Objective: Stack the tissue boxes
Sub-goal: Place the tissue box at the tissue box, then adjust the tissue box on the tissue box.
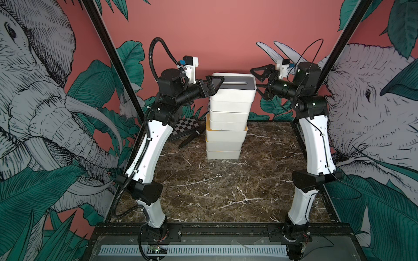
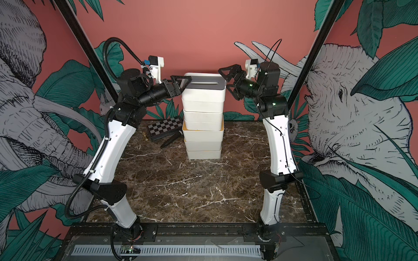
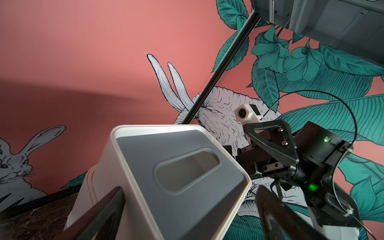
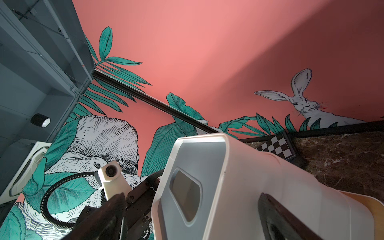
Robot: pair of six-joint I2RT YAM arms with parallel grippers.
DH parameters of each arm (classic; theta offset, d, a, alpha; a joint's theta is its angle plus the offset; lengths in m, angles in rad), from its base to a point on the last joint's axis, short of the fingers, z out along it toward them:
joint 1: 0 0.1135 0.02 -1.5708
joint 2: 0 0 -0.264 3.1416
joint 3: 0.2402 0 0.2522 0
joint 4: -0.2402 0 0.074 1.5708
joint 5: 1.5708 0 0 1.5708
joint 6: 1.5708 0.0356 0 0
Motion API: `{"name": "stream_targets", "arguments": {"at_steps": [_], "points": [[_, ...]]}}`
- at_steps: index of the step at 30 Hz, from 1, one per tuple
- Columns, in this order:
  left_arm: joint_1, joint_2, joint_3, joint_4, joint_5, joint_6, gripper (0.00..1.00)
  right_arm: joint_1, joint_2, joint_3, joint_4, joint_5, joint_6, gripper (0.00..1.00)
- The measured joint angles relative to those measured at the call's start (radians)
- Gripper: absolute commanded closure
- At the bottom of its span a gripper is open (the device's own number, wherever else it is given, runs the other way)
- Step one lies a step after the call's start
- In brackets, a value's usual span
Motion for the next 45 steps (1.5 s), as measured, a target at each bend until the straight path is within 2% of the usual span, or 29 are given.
{"name": "stream_targets", "arguments": {"at_steps": [4,9,15,20,28,37,45], "points": [[0.018,-0.029,-0.013,-0.019,-0.021,0.000,0.00,-0.016,-0.008,0.014,-0.030,0.013,-0.027,0.01],[0.037,-0.165,-0.150,-0.018,-0.035,0.002,0.00,-0.029,-0.070,-0.038,-0.082,0.024,-0.080,0.01],[0.036,-0.423,-0.435,0.045,-0.030,-0.024,0.00,-0.029,-0.287,-0.288,-0.095,0.010,-0.136,0.01],[-0.007,-0.532,-0.572,0.099,-0.026,-0.053,0.00,0.004,-0.455,-0.471,-0.049,-0.003,-0.142,0.01],[-0.114,-0.461,-0.587,0.118,-0.027,-0.058,0.00,0.106,-0.433,-0.491,-0.014,-0.014,-0.151,0.01],[-0.127,-0.364,-0.531,0.132,-0.028,-0.073,0.00,0.124,-0.303,-0.378,-0.037,-0.017,-0.169,0.01],[-0.128,-0.344,-0.483,0.148,-0.031,-0.076,0.00,0.126,-0.257,-0.301,-0.069,-0.022,-0.180,0.01]]}}
